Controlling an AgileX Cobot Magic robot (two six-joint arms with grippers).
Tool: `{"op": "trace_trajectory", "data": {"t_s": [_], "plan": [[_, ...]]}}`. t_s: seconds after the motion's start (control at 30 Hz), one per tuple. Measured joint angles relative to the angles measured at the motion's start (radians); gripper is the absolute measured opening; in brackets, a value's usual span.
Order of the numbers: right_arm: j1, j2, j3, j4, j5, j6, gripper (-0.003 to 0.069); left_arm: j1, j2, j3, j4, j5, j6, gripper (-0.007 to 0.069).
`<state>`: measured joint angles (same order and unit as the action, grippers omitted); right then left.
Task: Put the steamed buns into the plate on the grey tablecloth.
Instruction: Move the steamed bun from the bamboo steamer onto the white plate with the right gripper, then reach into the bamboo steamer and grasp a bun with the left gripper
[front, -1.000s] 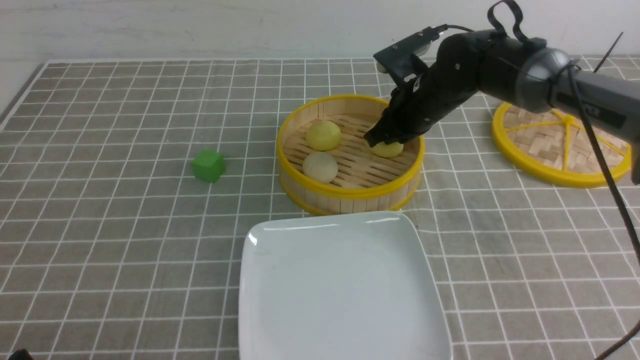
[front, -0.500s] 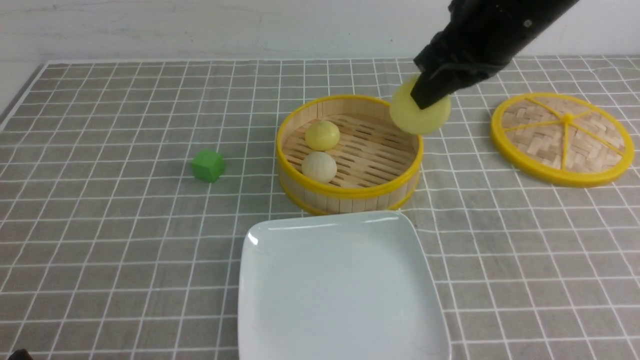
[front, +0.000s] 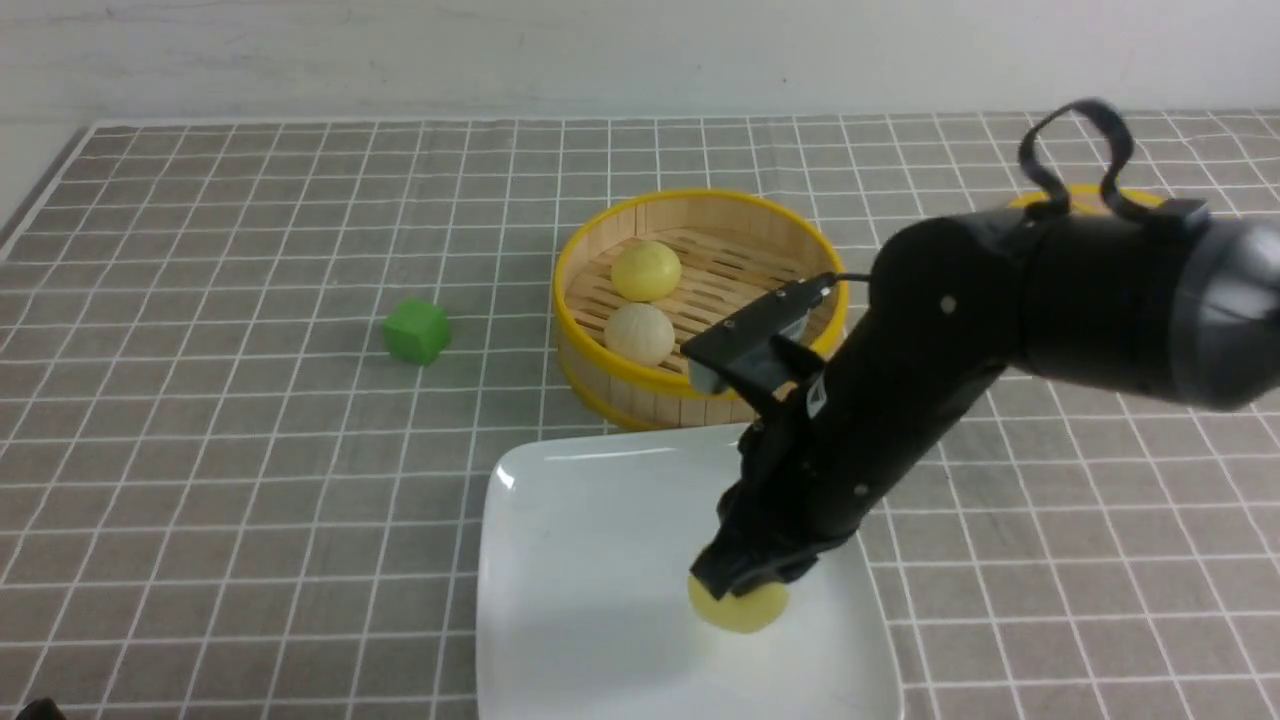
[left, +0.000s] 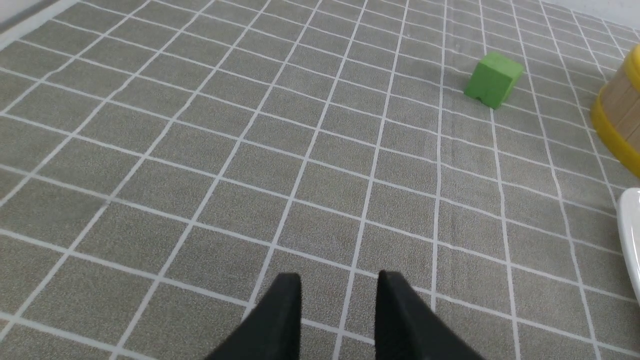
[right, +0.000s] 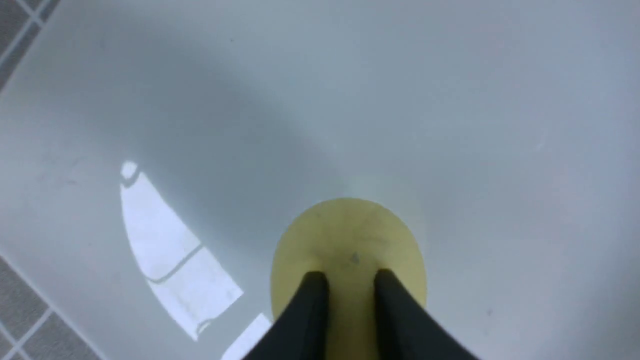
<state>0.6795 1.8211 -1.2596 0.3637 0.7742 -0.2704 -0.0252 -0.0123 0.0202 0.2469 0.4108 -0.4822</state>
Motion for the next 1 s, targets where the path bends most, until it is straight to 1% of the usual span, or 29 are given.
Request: {"op": "trace_trajectory", "data": {"t_s": [0.13,0.17,0.2,0.27,0.33,0.4,0.5,0.53,0.57,0.6,0.63,0.67,0.7,0.73,0.77,0.9,0.97,1.0], "plan": [[0.013,0.023,0.000,-0.012,-0.024,0.000,0.0363,0.000,0.000,0.000,-0.025,0.000,0.000,0.0240],[0.013,0.023,0.000,-0.012,-0.024,0.000,0.0373,0.000,0.000,0.000,-0.030,0.000,0.000,0.0240],[0.012,0.023,-0.001,-0.019,-0.013,0.000,0.0437,0.000,0.000,0.000,-0.068,-0.001,0.000,0.0240],[0.005,0.013,-0.018,-0.034,0.042,0.014,0.0500,0.000,0.000,0.000,-0.144,-0.003,0.000,0.0240],[-0.004,-0.011,-0.046,-0.052,0.111,0.039,0.0508,0.000,0.000,-0.001,-0.247,-0.003,0.000,0.0240],[-0.012,-0.048,-0.082,-0.087,0.181,0.073,0.0482,0.000,0.000,-0.001,-0.357,-0.004,0.000,0.0240],[-0.022,-0.134,-0.128,-0.159,0.290,0.126,0.0367,0.000,0.000,-0.001,-0.509,-0.004,0.000,0.0240],[-0.023,-0.153,-0.131,-0.174,0.310,0.134,0.0321,0.000,0.000,0.000,-0.536,-0.004,0.000,0.0240],[-0.024,-0.201,-0.135,-0.202,0.362,0.151,0.0232,0.000,0.000,0.001,-0.588,-0.003,0.000,0.0240],[-0.024,-0.237,-0.135,-0.215,0.397,0.161,0.0166,0.000,0.000,0.001,-0.610,-0.003,0.000,0.0240],[-0.024,-0.244,-0.135,-0.218,0.404,0.164,0.0153,0.000,0.000,0.002,-0.619,-0.003,0.000,0.0240],[-0.024,-0.302,-0.131,-0.227,0.436,0.179,0.0053,0.000,0.000,0.003,-0.639,-0.003,0.000,0.0240],[-0.024,-0.332,-0.125,-0.228,0.443,0.183,0.0019,0.000,0.000,0.003,-0.643,-0.003,0.000,0.0240],[-0.024,-0.373,-0.112,-0.227,0.447,0.190,-0.0004,0.000,0.000,0.003,-0.644,-0.005,0.000,0.0240],[-0.024,-0.406,-0.097,-0.227,0.449,0.197,-0.0012,0.000,0.000,0.004,-0.643,-0.012,0.000,0.0240],[-0.024,-0.575,0.017,-0.229,0.455,0.214,-0.0014,0.000,0.000,0.007,-0.634,-0.043,0.000,0.0234],[-0.024,-0.678,0.104,-0.229,0.430,0.230,-0.0014,0.000,0.000,0.002,-0.641,-0.036,0.000,0.0192],[-0.024,-0.725,0.146,-0.231,0.408,0.236,-0.0014,0.000,0.000,-0.014,-0.650,-0.010,0.000,0.0151]]}}
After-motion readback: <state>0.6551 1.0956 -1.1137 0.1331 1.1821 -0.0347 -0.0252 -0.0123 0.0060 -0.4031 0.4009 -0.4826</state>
